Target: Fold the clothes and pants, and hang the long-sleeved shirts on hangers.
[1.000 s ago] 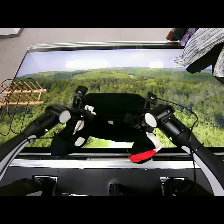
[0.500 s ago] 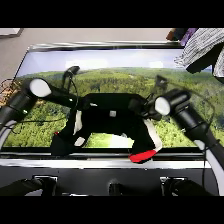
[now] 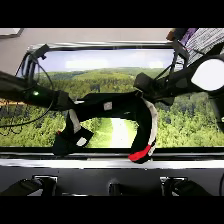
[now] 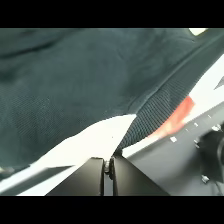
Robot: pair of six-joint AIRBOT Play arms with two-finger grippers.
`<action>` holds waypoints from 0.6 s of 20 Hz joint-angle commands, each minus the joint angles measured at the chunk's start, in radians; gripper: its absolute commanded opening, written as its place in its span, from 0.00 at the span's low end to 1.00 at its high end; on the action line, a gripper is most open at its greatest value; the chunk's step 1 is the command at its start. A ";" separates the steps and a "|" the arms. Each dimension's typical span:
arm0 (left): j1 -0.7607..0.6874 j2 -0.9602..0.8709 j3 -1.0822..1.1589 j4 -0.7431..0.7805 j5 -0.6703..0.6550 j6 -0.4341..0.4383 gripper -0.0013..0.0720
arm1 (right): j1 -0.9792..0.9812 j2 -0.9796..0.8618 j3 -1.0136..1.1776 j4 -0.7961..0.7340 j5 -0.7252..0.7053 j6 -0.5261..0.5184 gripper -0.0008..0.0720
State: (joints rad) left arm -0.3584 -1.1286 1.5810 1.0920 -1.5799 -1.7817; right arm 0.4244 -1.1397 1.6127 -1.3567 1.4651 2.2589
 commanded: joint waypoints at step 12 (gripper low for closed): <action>-0.004 -0.066 -0.595 -0.079 0.410 0.022 0.07 | 0.274 -0.152 -0.422 -0.311 -0.290 0.237 0.06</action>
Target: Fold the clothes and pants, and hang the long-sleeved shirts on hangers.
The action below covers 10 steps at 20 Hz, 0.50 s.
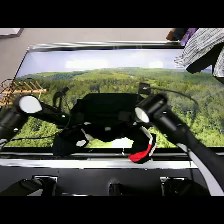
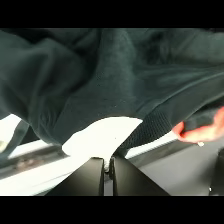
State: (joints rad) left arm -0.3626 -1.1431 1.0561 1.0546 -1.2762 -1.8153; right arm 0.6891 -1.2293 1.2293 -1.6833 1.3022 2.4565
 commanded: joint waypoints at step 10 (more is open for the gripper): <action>0.668 0.143 -0.053 0.141 0.035 0.334 0.86 | 0.008 -0.090 -0.011 0.024 -0.103 0.008 0.06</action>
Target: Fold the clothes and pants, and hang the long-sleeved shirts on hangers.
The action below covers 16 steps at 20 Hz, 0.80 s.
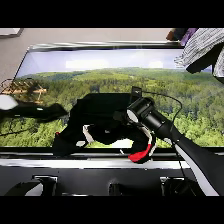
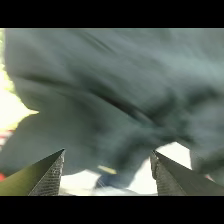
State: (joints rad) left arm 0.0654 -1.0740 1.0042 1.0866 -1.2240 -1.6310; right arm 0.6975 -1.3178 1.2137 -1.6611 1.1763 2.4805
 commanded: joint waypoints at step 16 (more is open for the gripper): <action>0.826 -0.260 0.081 0.053 0.139 0.377 0.85 | -0.001 -0.002 0.005 0.034 0.078 -0.060 0.06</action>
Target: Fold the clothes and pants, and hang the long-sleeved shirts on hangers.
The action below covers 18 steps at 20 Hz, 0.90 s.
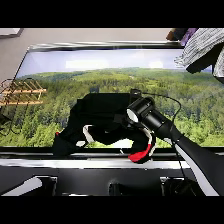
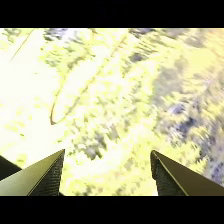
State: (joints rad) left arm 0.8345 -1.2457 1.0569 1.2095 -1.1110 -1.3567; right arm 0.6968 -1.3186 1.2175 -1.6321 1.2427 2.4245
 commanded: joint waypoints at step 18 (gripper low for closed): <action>-0.078 -0.286 0.059 0.138 0.057 0.301 0.65 | 0.000 -0.002 0.001 0.019 0.019 -0.004 0.06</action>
State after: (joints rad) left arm 0.7929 -1.5082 1.1156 1.3010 -1.0584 -1.0592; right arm 0.6968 -1.3197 1.2175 -1.6112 1.2610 2.4195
